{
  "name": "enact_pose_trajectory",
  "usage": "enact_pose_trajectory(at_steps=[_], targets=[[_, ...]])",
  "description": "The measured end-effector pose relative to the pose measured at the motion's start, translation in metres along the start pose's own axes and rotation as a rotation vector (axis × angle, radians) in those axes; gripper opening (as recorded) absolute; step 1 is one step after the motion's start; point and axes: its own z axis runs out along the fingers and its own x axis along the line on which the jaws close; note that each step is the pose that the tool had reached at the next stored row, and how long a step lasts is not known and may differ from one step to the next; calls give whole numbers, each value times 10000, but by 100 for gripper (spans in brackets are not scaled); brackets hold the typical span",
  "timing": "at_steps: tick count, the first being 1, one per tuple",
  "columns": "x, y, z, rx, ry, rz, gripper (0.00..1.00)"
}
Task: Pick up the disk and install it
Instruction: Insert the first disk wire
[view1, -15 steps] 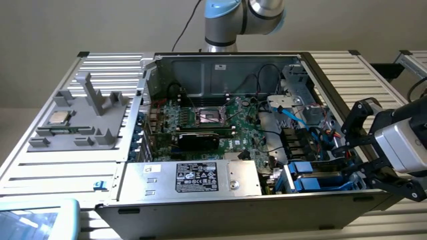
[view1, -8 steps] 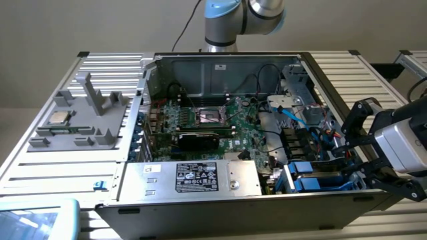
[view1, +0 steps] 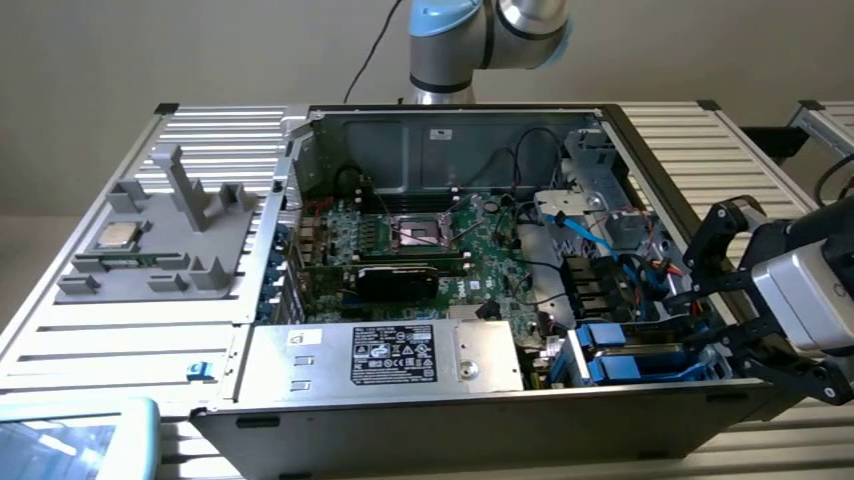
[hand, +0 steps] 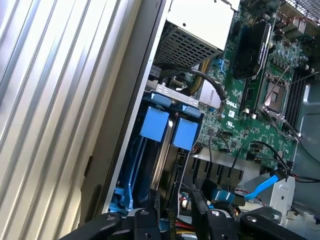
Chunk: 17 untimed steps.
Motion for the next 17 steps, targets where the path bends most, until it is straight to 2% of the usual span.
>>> enact_pose_trajectory(at_steps=[7,12,17], targets=[[19,-30,12,-14,-26,-53,38],[35,-31,47,3,-119,-84,38],[39,-31,61,8,-179,-119,38]])
